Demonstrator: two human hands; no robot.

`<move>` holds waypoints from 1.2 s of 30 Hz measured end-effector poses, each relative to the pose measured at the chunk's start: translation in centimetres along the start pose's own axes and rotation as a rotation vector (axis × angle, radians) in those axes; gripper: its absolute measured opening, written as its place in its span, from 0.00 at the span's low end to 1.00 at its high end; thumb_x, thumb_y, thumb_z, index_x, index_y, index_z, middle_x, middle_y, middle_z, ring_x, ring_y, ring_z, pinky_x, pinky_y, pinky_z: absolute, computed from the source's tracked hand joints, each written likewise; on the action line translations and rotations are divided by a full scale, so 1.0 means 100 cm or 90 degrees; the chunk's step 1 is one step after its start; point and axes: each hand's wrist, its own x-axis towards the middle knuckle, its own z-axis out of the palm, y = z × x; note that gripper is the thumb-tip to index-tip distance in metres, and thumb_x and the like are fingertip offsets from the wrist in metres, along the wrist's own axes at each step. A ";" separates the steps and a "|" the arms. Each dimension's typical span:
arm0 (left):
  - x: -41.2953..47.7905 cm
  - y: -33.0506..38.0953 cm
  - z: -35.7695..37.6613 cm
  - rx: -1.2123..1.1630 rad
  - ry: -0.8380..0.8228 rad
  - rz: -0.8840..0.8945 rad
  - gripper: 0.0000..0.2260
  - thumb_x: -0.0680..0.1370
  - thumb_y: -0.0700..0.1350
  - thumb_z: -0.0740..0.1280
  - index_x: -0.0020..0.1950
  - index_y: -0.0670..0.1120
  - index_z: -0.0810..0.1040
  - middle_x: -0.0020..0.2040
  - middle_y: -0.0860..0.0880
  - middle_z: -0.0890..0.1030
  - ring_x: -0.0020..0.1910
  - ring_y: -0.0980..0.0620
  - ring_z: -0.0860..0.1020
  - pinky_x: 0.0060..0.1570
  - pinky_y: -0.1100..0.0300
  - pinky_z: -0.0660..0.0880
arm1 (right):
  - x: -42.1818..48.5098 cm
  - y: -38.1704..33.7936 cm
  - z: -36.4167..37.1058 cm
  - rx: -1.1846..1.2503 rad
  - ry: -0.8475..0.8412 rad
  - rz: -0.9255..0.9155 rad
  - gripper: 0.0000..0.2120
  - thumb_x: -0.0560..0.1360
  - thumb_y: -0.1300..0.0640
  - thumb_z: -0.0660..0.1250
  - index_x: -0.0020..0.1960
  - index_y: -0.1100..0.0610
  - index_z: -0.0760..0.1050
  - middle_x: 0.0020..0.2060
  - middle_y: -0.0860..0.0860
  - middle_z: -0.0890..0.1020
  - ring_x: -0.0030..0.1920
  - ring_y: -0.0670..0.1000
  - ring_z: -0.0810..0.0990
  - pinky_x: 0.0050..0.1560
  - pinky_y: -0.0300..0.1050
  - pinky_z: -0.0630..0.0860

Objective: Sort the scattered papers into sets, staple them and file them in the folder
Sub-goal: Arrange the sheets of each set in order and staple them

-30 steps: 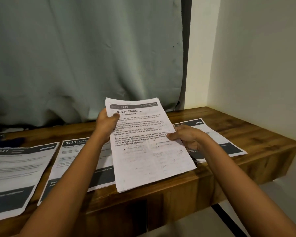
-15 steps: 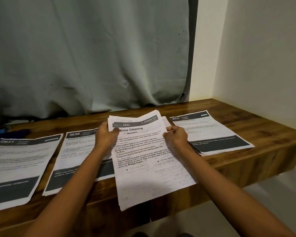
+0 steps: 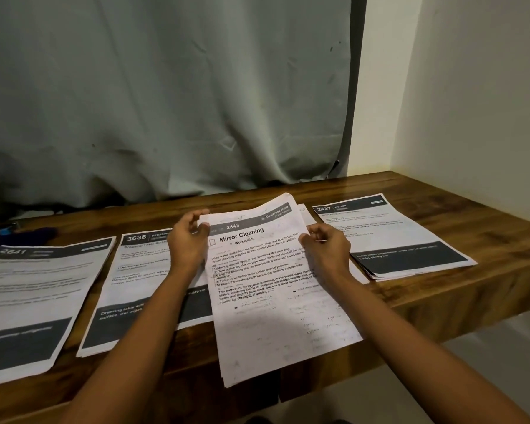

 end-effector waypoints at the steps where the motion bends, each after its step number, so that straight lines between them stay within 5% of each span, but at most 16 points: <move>1: 0.001 -0.001 -0.001 0.000 -0.002 -0.002 0.11 0.79 0.37 0.65 0.58 0.49 0.78 0.58 0.48 0.80 0.56 0.50 0.78 0.49 0.58 0.78 | 0.000 0.000 0.000 0.000 0.002 0.000 0.05 0.72 0.63 0.72 0.46 0.55 0.80 0.40 0.50 0.83 0.43 0.51 0.83 0.44 0.48 0.83; 5: 0.000 0.000 -0.003 0.010 0.005 0.001 0.11 0.78 0.36 0.65 0.56 0.48 0.79 0.56 0.50 0.79 0.56 0.52 0.76 0.50 0.59 0.77 | 0.000 -0.002 0.000 0.015 0.027 -0.002 0.08 0.71 0.64 0.73 0.47 0.55 0.79 0.40 0.48 0.82 0.41 0.48 0.82 0.42 0.42 0.81; 14: 0.005 -0.005 -0.003 0.011 0.041 -0.012 0.05 0.77 0.40 0.68 0.52 0.47 0.80 0.52 0.48 0.81 0.51 0.50 0.79 0.41 0.64 0.75 | 0.002 -0.001 0.001 0.018 0.029 -0.008 0.04 0.70 0.63 0.73 0.41 0.58 0.78 0.35 0.51 0.82 0.38 0.50 0.81 0.44 0.44 0.81; 23: 0.011 -0.014 -0.005 0.029 0.047 -0.007 0.00 0.76 0.42 0.70 0.45 0.46 0.81 0.46 0.47 0.83 0.48 0.48 0.81 0.52 0.50 0.79 | 0.002 0.004 -0.001 0.037 0.003 -0.025 0.03 0.72 0.62 0.72 0.40 0.56 0.80 0.35 0.52 0.83 0.35 0.51 0.80 0.40 0.48 0.81; 29: 0.006 -0.011 -0.004 0.069 0.054 0.027 0.03 0.76 0.41 0.69 0.48 0.42 0.81 0.46 0.49 0.82 0.45 0.53 0.79 0.39 0.68 0.71 | 0.000 0.003 -0.001 0.059 0.019 -0.041 0.04 0.71 0.61 0.73 0.39 0.55 0.82 0.35 0.51 0.84 0.37 0.50 0.82 0.44 0.48 0.81; 36: 0.005 -0.011 -0.008 0.049 0.054 0.043 0.02 0.76 0.41 0.70 0.47 0.44 0.81 0.44 0.49 0.83 0.44 0.51 0.80 0.46 0.57 0.78 | -0.001 0.002 -0.001 0.017 0.065 -0.052 0.05 0.69 0.62 0.75 0.43 0.55 0.84 0.38 0.47 0.84 0.41 0.47 0.83 0.46 0.47 0.82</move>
